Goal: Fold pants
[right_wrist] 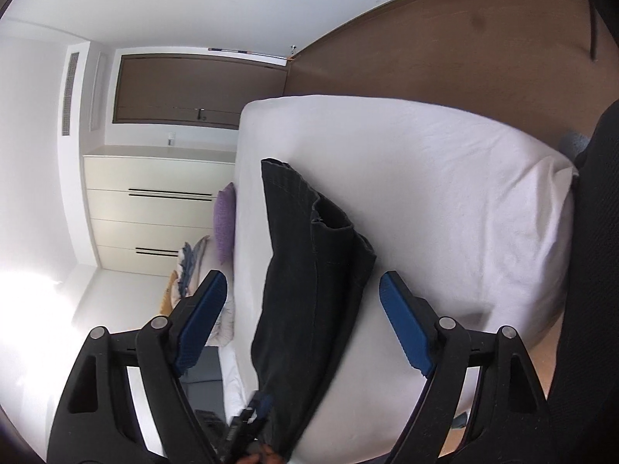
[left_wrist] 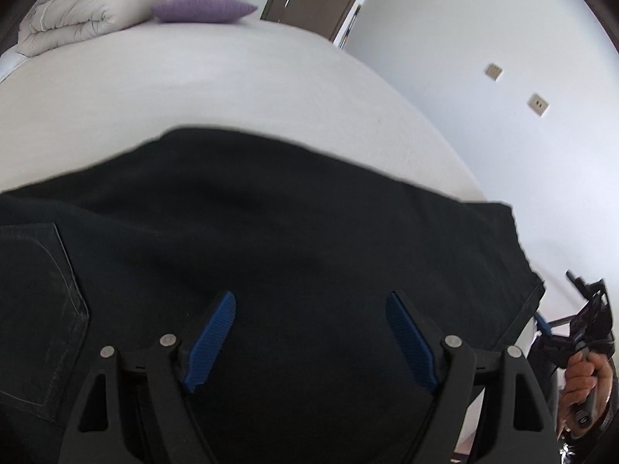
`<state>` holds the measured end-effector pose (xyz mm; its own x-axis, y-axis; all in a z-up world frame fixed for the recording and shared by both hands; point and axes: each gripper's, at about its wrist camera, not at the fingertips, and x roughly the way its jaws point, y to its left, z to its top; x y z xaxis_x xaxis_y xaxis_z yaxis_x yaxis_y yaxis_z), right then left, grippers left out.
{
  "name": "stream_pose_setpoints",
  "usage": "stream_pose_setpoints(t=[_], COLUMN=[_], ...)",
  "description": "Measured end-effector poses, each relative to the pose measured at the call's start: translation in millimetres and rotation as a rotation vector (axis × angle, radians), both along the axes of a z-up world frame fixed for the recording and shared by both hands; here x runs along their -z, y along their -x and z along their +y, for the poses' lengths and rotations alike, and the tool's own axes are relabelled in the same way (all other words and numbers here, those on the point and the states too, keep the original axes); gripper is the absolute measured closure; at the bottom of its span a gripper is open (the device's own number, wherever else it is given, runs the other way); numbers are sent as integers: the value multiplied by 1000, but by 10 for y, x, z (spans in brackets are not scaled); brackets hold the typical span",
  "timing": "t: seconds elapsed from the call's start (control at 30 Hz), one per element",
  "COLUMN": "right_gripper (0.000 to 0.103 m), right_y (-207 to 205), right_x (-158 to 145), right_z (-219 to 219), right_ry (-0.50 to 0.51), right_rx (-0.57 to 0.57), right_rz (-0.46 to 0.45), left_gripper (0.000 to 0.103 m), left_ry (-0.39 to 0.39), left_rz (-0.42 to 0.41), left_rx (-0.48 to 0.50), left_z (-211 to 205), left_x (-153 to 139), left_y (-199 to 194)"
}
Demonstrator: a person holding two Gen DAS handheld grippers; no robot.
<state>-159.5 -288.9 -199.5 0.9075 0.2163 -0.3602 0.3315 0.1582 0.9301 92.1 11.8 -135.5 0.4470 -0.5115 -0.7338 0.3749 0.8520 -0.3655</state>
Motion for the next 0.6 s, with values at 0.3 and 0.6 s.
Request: stream_pose_setpoints(t=[0.3, 0.6], right_gripper=[45, 95], right_y=[-602, -915], right_x=[397, 302], right_z=[22, -263], right_ry=[-59, -20], right_rx=[-1, -13], right_rz=[-60, 7], left_gripper=[21, 21], left_ry=[-19, 26], left_rz=[-4, 15], left_rx=[15, 4], left_z=[-41, 51], left_x=[99, 116], left_y=[71, 64])
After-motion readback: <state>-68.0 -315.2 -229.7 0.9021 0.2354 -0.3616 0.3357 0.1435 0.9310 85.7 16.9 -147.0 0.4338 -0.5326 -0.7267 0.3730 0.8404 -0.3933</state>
